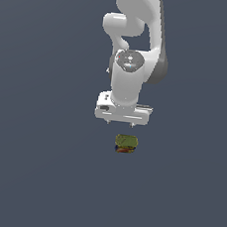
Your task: Pick up the object and move it to a goal position.
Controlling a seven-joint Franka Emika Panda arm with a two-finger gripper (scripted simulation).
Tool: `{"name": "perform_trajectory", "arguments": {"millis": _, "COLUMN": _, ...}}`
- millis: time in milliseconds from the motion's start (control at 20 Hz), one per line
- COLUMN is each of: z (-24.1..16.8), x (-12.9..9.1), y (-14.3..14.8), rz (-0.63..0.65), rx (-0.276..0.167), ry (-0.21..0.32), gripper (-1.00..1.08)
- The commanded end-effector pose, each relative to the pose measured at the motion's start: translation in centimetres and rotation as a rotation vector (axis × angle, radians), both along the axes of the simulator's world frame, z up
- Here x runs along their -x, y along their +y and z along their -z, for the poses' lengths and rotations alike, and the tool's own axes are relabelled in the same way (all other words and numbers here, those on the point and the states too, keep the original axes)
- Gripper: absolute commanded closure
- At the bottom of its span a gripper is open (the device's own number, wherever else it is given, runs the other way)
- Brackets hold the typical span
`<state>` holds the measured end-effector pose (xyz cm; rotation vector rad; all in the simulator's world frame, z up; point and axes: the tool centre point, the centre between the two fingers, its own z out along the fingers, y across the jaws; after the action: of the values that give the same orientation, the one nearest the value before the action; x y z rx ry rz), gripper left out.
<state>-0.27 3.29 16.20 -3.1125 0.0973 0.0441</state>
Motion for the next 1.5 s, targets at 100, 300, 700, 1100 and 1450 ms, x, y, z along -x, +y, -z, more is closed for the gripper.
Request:
{"name": "perform_trajectory", "arguments": {"millis": 100, "z": 0.2, "x": -0.1, "y": 0.2, "rz": 0.060, "rx": 0.001, "ry": 0.001, "gripper": -0.92}}
{"name": "perform_trajectory", "arguments": {"millis": 300, "z": 0.5, "x": -0.3, "y": 0.4, "rz": 0.135, "rx": 0.003, "ry": 0.003, "gripper": -0.92}}
{"name": "perform_trajectory", "arguments": {"millis": 700, "z": 1.3, "x": -0.8, "y": 0.9, "rz": 0.335, "rx": 0.008, "ry": 0.007, "gripper": -0.92}}
{"name": "perform_trajectory", "arguments": {"millis": 1100, "z": 2.1, "x": -1.3, "y": 1.5, "rz": 0.543, "rx": 0.015, "ry": 0.010, "gripper": -0.92}}
{"name": "perform_trajectory", "arguments": {"millis": 1450, "z": 2.8, "x": -1.7, "y": 2.0, "rz": 0.725, "rx": 0.021, "ry": 0.012, "gripper": -0.92}}
